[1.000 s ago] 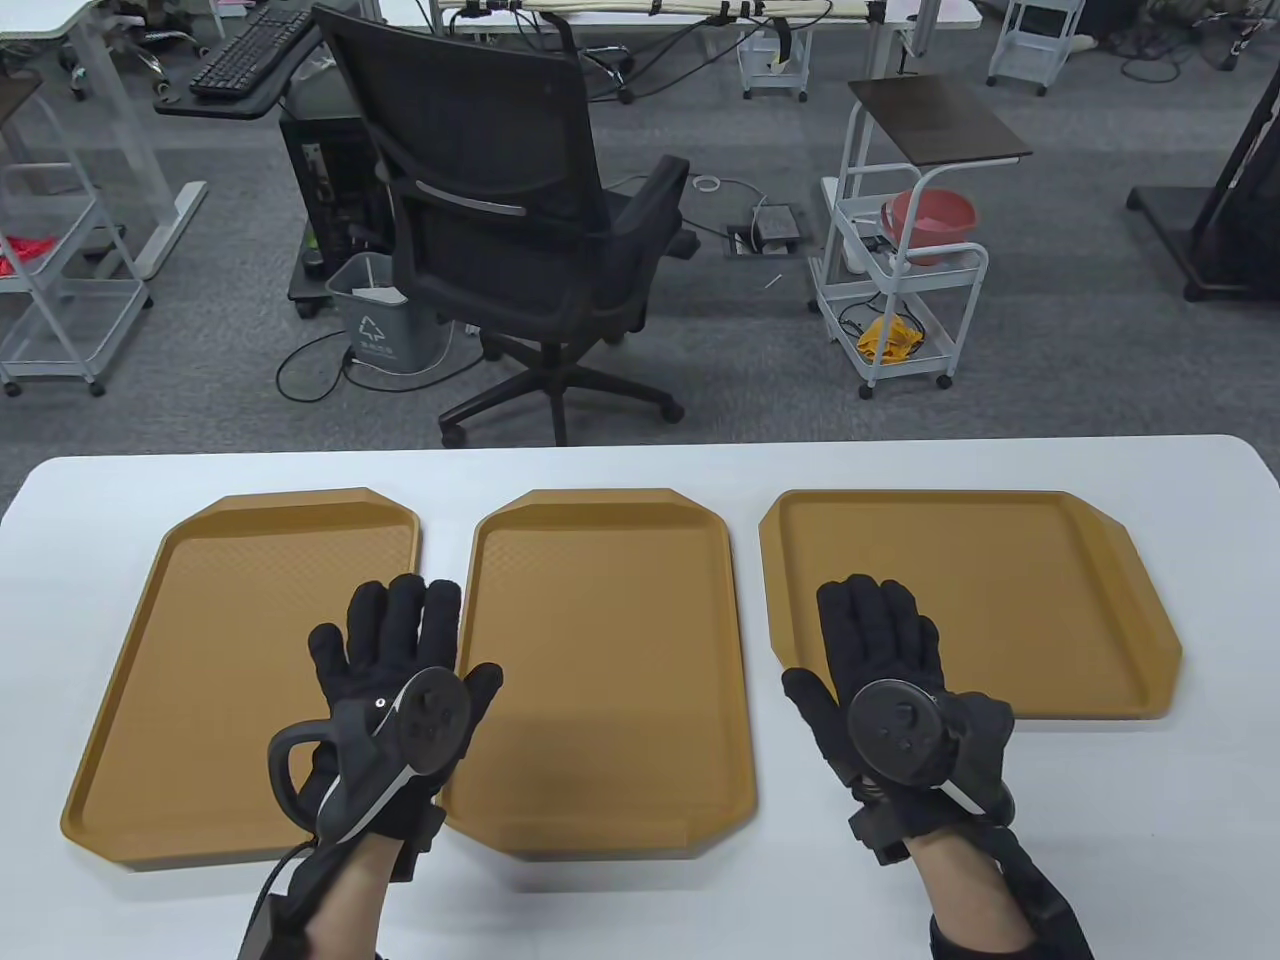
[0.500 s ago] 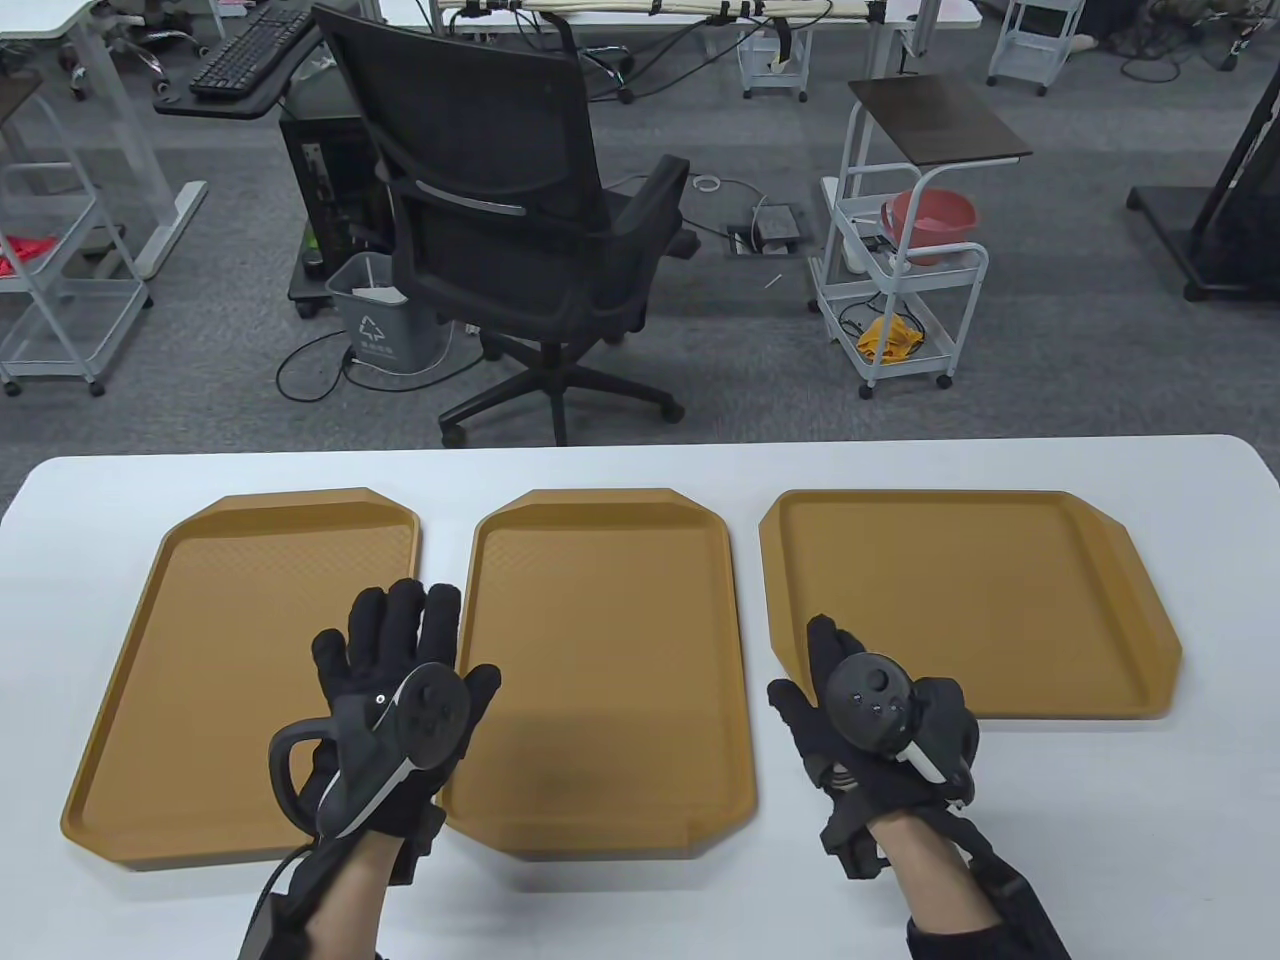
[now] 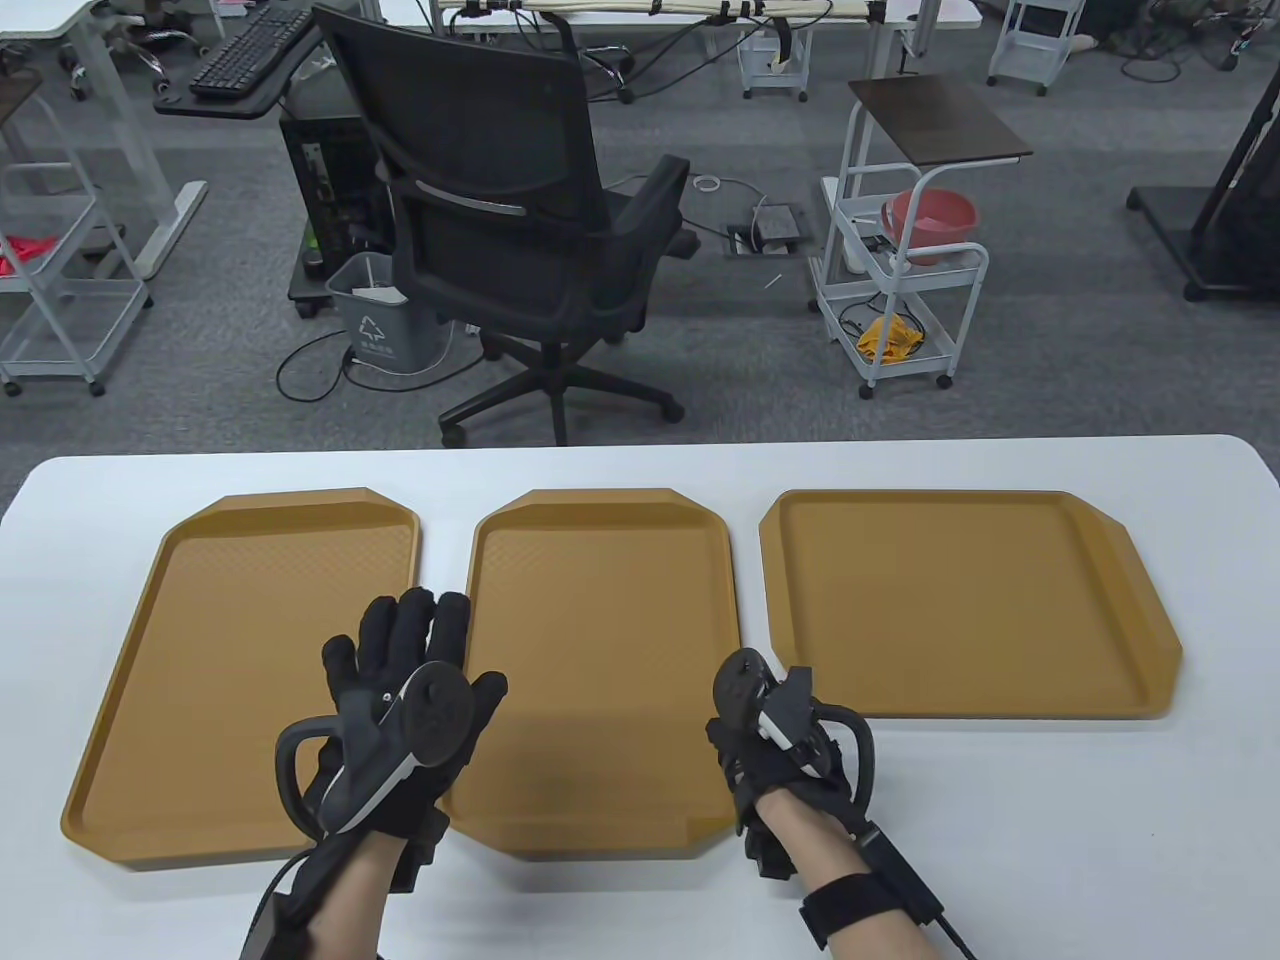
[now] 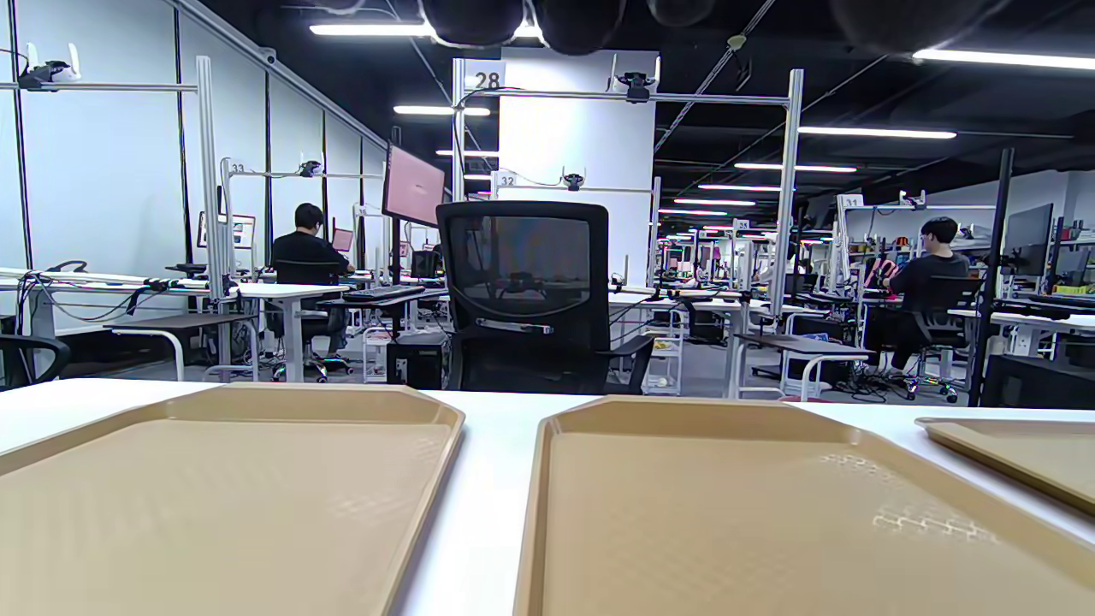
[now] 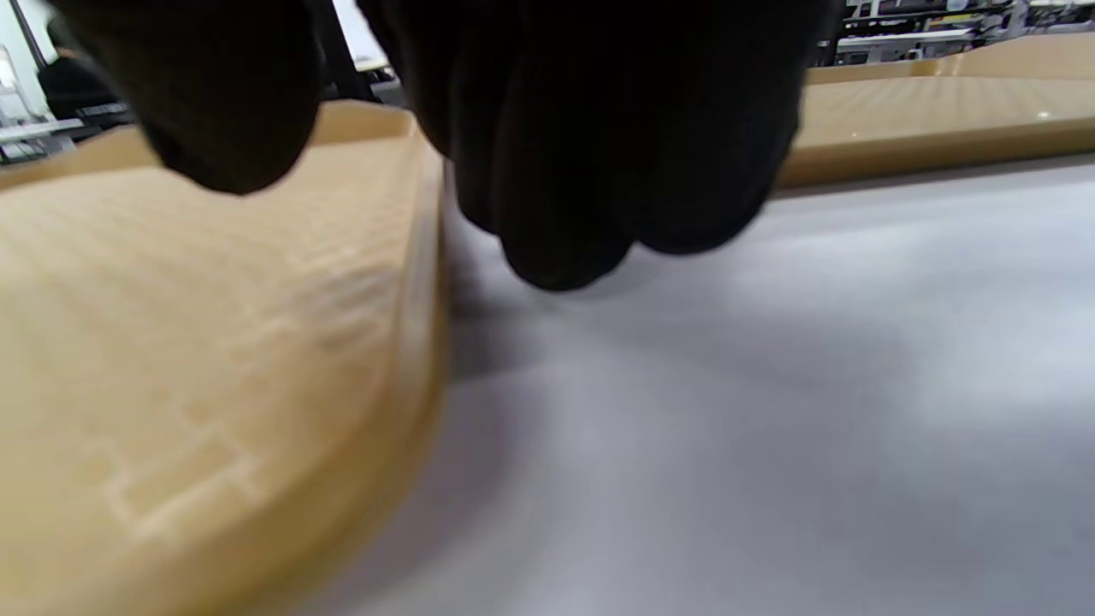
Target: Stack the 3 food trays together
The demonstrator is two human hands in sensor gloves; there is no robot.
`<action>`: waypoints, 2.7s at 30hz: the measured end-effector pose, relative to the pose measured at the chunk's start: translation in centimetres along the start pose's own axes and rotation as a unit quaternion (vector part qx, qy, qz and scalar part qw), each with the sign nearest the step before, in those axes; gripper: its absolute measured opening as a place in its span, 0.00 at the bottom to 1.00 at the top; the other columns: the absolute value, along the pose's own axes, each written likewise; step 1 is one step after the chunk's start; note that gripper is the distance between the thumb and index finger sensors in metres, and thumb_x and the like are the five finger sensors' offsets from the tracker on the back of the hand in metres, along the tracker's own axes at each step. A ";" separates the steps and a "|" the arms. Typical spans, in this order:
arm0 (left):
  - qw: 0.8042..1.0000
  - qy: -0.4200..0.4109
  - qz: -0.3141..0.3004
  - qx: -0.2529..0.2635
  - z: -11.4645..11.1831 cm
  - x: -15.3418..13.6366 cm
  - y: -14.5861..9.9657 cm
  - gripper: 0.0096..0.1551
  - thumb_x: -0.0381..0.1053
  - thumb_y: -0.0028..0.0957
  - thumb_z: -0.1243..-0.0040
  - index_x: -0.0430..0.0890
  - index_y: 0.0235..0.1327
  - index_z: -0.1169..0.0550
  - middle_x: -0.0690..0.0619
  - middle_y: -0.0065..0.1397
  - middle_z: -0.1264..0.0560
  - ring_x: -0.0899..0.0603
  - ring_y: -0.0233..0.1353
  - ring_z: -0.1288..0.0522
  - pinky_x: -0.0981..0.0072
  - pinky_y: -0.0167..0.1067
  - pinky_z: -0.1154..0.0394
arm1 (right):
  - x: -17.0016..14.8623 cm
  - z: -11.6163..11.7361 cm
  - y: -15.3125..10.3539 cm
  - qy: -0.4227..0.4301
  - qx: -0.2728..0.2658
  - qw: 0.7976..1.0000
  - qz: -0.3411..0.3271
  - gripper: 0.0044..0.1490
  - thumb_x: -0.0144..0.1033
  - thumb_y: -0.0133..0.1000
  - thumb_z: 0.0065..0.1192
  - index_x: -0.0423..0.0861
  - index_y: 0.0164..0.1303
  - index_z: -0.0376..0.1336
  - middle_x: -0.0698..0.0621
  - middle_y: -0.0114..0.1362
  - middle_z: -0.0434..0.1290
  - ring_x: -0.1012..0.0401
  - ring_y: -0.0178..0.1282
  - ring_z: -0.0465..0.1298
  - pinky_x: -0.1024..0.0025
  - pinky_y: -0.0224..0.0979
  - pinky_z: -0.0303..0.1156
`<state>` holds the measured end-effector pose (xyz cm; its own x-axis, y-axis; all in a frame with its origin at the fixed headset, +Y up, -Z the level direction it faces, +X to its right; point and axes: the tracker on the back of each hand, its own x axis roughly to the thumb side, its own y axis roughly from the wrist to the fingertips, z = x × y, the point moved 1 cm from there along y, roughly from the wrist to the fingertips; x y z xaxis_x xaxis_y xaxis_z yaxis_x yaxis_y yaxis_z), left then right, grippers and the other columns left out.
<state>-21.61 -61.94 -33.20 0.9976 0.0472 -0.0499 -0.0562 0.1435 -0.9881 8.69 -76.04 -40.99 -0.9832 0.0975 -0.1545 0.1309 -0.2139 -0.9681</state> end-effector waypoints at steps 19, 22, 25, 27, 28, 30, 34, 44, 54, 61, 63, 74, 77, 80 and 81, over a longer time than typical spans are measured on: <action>1.000 -0.007 -0.010 0.007 0.2 0.5 -0.3 0.47 0.75 0.52 0.55 0.65 0.84 0.51 0.56 0.92 0.52 0.37 0.92 0.52 0.29 0.80 0.54 | -2.6 0.3 2.0 0.216 0.105 0.967 0.082 0.40 0.47 0.55 0.68 0.42 0.75 0.60 0.47 0.59 0.77 0.62 0.48 0.81 0.64 0.55 0.79; 1.000 -0.009 -0.010 0.007 0.2 0.5 -0.3 0.47 0.75 0.52 0.55 0.65 0.84 0.51 0.56 0.92 0.52 0.37 0.92 0.52 0.30 0.80 0.54 | -3.2 0.6 2.1 0.300 0.172 0.934 0.085 0.40 0.45 0.57 0.64 0.41 0.76 0.59 0.47 0.59 0.75 0.60 0.50 0.79 0.60 0.59 0.78; 1.000 -0.010 -0.010 0.007 0.2 0.4 -0.3 0.47 0.75 0.52 0.55 0.64 0.84 0.51 0.56 0.92 0.52 0.37 0.92 0.52 0.29 0.80 0.54 | -3.6 0.8 2.1 0.342 0.213 0.912 0.079 0.34 0.44 0.58 0.62 0.46 0.74 0.61 0.47 0.60 0.73 0.59 0.52 0.78 0.59 0.61 0.76; 1.000 -0.010 -0.010 0.007 0.2 0.4 -0.3 0.47 0.75 0.52 0.55 0.64 0.84 0.51 0.56 0.92 0.52 0.37 0.92 0.52 0.29 0.80 0.54 | -3.9 0.8 2.0 0.368 0.221 0.900 0.080 0.33 0.44 0.58 0.63 0.47 0.73 0.62 0.46 0.63 0.71 0.57 0.56 0.78 0.58 0.62 0.76; 1.000 -0.011 -0.010 0.007 0.1 0.4 -0.3 0.47 0.75 0.52 0.55 0.64 0.84 0.51 0.56 0.92 0.52 0.37 0.92 0.52 0.29 0.80 0.53 | -4.0 0.7 2.0 0.375 0.223 0.896 0.079 0.33 0.44 0.58 0.64 0.48 0.73 0.63 0.44 0.66 0.70 0.54 0.59 0.78 0.57 0.63 0.76; 1.000 -0.012 -0.010 0.007 0.1 0.4 -0.3 0.47 0.75 0.52 0.55 0.64 0.84 0.51 0.56 0.92 0.51 0.37 0.92 0.52 0.30 0.80 0.53 | -4.2 0.5 2.0 0.384 0.235 0.890 0.068 0.33 0.44 0.58 0.65 0.48 0.73 0.63 0.37 0.72 0.70 0.48 0.61 0.81 0.58 0.61 0.79; 1.000 -0.012 -0.011 0.005 0.1 0.4 -0.3 0.47 0.75 0.52 0.55 0.65 0.84 0.51 0.56 0.92 0.51 0.37 0.92 0.51 0.30 0.80 0.53 | -4.0 0.2 1.8 0.383 0.252 0.888 0.030 0.32 0.41 0.57 0.64 0.41 0.70 0.62 0.41 0.62 0.78 0.54 0.51 0.86 0.65 0.52 0.82; 1.000 -0.016 -0.015 0.001 0.1 0.3 -0.2 0.47 0.75 0.52 0.55 0.64 0.84 0.51 0.56 0.92 0.50 0.37 0.92 0.51 0.30 0.81 0.52 | -3.9 -1.2 0.2 0.448 0.144 0.880 -0.061 0.29 0.46 0.58 0.64 0.40 0.63 0.66 0.43 0.48 0.81 0.61 0.34 0.88 0.80 0.35 0.84; 1.000 -0.020 -0.013 -0.001 0.1 0.1 -0.2 0.47 0.75 0.52 0.55 0.64 0.84 0.51 0.56 0.92 0.50 0.37 0.92 0.51 0.30 0.81 0.52 | -6.5 -3.3 -0.3 0.554 0.079 0.827 -0.043 0.31 0.46 0.60 0.63 0.39 0.65 0.65 0.42 0.50 0.81 0.62 0.36 0.89 0.84 0.34 0.85; 1.000 -0.020 -0.014 -0.005 0.1 0.1 -0.1 0.47 0.75 0.52 0.55 0.64 0.84 0.51 0.56 0.92 0.50 0.37 0.92 0.51 0.30 0.81 0.52 | -9.9 -4.5 -1.0 0.673 0.046 0.738 0.027 0.32 0.42 0.60 0.62 0.42 0.72 0.59 0.39 0.61 0.77 0.54 0.49 0.88 0.73 0.44 0.87; 1.000 -0.020 -0.014 -0.006 0.1 0.1 -0.1 0.47 0.75 0.52 0.55 0.64 0.84 0.51 0.56 0.92 0.50 0.37 0.92 0.51 0.30 0.81 0.52 | -10.9 -4.6 -1.1 0.692 0.033 0.719 0.050 0.33 0.41 0.60 0.63 0.43 0.72 0.57 0.39 0.63 0.76 0.53 0.52 0.88 0.71 0.46 0.87; 1.000 -0.018 -0.012 -0.016 -0.2 0.0 0.1 0.47 0.75 0.52 0.55 0.64 0.84 0.52 0.56 0.92 0.50 0.37 0.92 0.52 0.30 0.81 0.52 | -16.8 -2.4 -0.4 0.733 -0.047 0.655 0.175 0.34 0.41 0.62 0.60 0.46 0.74 0.50 0.40 0.71 0.69 0.51 0.62 0.84 0.69 0.53 0.87; 1.000 -0.016 -0.011 -0.019 -0.3 -0.1 0.2 0.47 0.76 0.52 0.56 0.64 0.84 0.52 0.56 0.92 0.50 0.37 0.92 0.52 0.30 0.81 0.52 | -17.5 -1.7 -0.1 0.750 -0.058 0.628 0.198 0.35 0.41 0.62 0.60 0.47 0.74 0.49 0.41 0.72 0.68 0.51 0.63 0.83 0.70 0.55 0.87; 1.000 -0.015 -0.010 -0.021 -0.4 -0.1 0.2 0.47 0.75 0.52 0.56 0.65 0.84 0.52 0.56 0.92 0.50 0.37 0.92 0.52 0.30 0.81 0.52 | -18.0 -1.1 0.2 0.761 -0.061 0.609 0.216 0.35 0.41 0.62 0.59 0.47 0.73 0.48 0.42 0.73 0.67 0.52 0.65 0.83 0.69 0.56 0.87; 1.000 -0.014 -0.010 -0.022 -0.4 0.0 0.2 0.47 0.76 0.52 0.56 0.64 0.84 0.52 0.56 0.92 0.50 0.37 0.92 0.52 0.30 0.81 0.52 | -18.2 -0.9 0.3 0.762 -0.058 0.606 0.220 0.35 0.41 0.62 0.59 0.47 0.73 0.48 0.42 0.73 0.67 0.52 0.65 0.82 0.70 0.56 0.87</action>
<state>-21.65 -62.26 -33.40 0.9969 0.0733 -0.0270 -0.0344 0.1006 -0.9943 26.72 -77.02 -38.61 0.3985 0.8594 -0.3202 0.4337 -0.4842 -0.7599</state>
